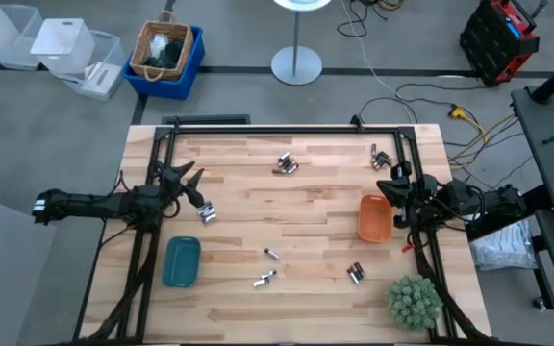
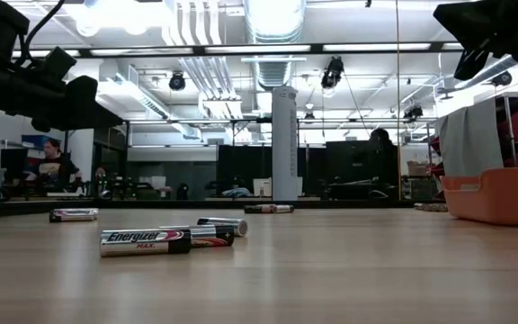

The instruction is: Sort batteries

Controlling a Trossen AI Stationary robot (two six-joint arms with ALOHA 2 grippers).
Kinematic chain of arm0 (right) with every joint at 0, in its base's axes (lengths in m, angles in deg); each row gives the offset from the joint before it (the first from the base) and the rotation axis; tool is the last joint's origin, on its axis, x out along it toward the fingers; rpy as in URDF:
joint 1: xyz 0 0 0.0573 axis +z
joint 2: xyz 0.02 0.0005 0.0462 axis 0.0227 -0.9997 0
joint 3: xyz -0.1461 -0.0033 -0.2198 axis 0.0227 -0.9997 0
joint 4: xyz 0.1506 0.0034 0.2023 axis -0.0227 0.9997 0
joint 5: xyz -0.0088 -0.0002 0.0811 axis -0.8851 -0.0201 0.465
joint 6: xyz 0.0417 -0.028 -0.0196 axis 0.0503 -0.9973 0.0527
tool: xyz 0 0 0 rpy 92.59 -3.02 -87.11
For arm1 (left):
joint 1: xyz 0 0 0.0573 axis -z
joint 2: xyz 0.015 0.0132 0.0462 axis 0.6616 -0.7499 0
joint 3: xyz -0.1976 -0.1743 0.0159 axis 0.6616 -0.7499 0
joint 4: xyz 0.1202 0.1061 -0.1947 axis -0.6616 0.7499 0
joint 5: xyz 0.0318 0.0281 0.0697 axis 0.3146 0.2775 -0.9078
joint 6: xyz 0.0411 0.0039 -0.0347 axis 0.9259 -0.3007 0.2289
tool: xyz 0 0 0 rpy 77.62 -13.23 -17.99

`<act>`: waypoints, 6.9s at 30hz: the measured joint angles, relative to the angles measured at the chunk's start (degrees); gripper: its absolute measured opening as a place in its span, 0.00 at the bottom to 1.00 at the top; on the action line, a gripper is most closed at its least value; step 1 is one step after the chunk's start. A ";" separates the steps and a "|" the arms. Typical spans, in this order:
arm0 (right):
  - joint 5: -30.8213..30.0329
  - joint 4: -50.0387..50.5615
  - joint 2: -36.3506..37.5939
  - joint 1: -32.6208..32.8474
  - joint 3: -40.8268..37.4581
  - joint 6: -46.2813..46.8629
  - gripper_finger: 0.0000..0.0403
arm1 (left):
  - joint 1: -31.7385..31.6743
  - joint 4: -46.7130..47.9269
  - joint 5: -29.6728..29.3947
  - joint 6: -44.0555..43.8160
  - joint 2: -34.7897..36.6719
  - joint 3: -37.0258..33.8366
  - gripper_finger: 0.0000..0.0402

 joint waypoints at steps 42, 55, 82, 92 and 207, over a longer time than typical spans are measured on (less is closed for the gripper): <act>-2.53 0.83 -1.60 -0.02 2.55 -1.85 0.03 | 0.03 -13.27 19.58 -13.84 0.01 0.01 0.39; -10.00 -2.19 -6.97 -0.52 4.91 -14.15 0.03 | -0.01 -19.97 16.53 -6.76 0.01 0.01 0.39; -16.44 3.13 -11.34 -0.47 8.78 -7.21 0.03 | -0.01 -22.10 29.87 -15.39 -3.98 0.01 0.39; -19.64 13.04 -27.80 -0.50 25.20 -8.99 0.03 | -0.01 -25.15 28.50 -16.34 -4.67 0.01 0.39; 23.56 41.35 -112.66 -31.74 79.56 -16.02 0.50 | -0.02 -2.17 -2.01 7.70 -24.49 22.57 0.39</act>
